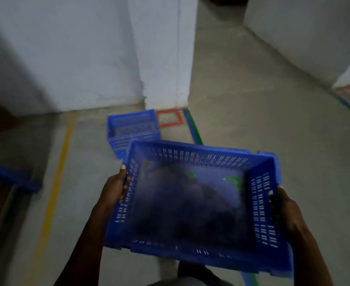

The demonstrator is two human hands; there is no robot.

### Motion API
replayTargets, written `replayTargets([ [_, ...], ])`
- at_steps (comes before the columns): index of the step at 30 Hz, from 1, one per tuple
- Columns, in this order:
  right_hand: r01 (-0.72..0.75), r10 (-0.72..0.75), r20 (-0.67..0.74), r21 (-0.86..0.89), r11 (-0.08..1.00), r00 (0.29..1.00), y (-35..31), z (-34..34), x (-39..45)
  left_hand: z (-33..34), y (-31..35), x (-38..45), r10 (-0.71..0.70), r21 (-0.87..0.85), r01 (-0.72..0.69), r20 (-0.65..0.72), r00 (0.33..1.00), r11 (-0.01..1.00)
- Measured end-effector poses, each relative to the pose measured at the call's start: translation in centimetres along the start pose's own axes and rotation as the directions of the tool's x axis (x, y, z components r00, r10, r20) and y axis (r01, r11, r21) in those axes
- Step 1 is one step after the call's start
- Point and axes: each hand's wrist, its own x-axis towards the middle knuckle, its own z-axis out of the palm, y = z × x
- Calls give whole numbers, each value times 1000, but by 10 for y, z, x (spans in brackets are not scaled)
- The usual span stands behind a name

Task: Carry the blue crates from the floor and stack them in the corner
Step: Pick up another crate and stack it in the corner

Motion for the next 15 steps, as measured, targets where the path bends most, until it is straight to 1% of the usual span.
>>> replayTargets([
  [1,-9,10,34,-43,999,999,-15,27,25,-16,2,17,-19,-20,18,-39,999,1000],
  [2,-6,8,31,-79,997,999,-33,57,48,-30,5,35,-33,-38,31,-71,997,999],
  [3,-6,10,48,-79,997,999,-49,87,71,-44,6,54,-46,-46,41,-102,994,998],
  [5,25,-10,122,-117,993,993,-75,147,113,-71,10,97,-74,-44,67,-176,982,997],
  [8,66,-32,191,-174,983,981,-119,231,168,-107,22,162,-119,-58,107,-271,955,992],
  [11,82,-35,246,-183,980,969,-167,312,208,-140,41,221,-149,-90,127,-319,936,988],
  [15,83,-16,303,-211,974,953,-227,407,242,-184,60,290,-202,-136,163,-349,915,977],
])
